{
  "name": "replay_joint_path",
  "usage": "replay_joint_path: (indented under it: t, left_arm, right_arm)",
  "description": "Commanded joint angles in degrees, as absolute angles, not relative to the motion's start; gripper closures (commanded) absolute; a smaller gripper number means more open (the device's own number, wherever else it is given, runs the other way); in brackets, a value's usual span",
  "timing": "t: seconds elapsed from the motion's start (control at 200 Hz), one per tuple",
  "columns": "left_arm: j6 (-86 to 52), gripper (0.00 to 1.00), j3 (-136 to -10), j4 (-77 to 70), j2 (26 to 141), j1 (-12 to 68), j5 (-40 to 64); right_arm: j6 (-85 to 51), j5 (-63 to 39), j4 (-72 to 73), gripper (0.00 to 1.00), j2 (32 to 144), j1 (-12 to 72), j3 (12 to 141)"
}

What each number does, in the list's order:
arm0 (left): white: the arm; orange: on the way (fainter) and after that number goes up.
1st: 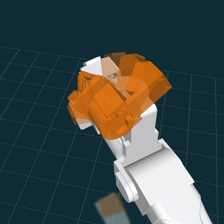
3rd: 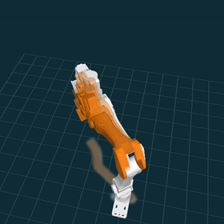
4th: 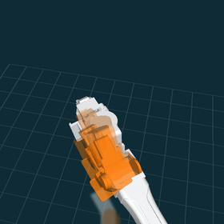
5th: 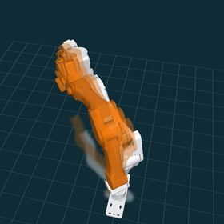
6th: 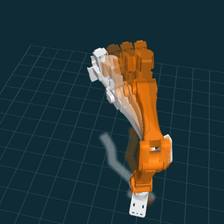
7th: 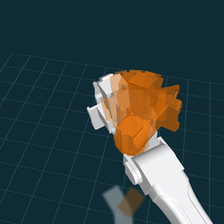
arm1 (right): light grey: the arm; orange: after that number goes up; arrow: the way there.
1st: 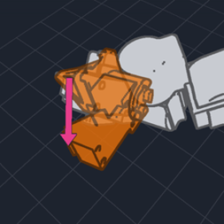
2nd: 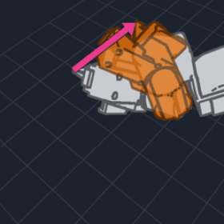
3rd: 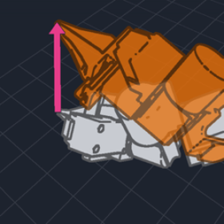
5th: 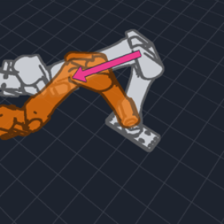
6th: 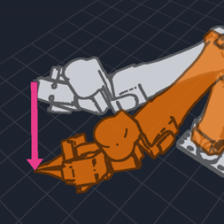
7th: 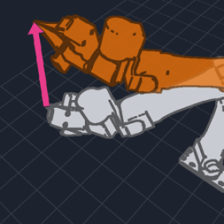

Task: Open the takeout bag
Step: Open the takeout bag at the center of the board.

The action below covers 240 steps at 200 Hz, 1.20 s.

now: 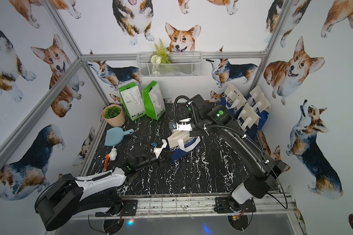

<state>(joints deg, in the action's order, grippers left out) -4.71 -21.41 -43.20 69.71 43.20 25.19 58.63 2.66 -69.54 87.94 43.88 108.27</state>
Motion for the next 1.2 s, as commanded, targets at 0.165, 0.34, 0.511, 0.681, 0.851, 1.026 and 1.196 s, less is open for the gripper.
replay_joint_path:
  t: [0.165,0.34,0.511,0.681,0.851,1.026,1.196]
  left_arm:
    - [-3.25,1.00,-21.83,-38.98,69.92,43.31,23.45]
    - [-3.21,1.00,-22.32,-37.93,70.55,43.25,22.85]
    - [-3.17,1.00,-23.03,-36.95,71.49,43.25,22.76]
    - [-2.92,1.00,-23.38,-36.04,72.06,43.28,21.97]
    - [-2.73,1.00,-23.43,-35.78,72.25,43.26,21.49]
    - [-2.38,1.00,-23.98,-34.35,72.56,43.26,20.54]
    - [-1.86,1.00,-24.69,-32.39,73.08,43.24,19.17]
  right_arm:
    - [59.23,6.50,-71.10,1.00,88.24,43.86,109.75]
    - [59.12,6.66,-70.79,1.00,88.23,43.88,110.30]
    - [57.42,4.44,-72.29,1.00,88.63,43.88,111.99]
    - [56.72,2.12,-74.89,1.00,89.20,43.86,112.33]
    - [56.46,2.83,-76.17,1.00,90.04,43.90,112.84]
    - [56.25,3.34,-77.73,1.00,90.53,43.86,113.69]
    - [55.77,3.04,-78.70,1.00,90.93,43.87,114.47]
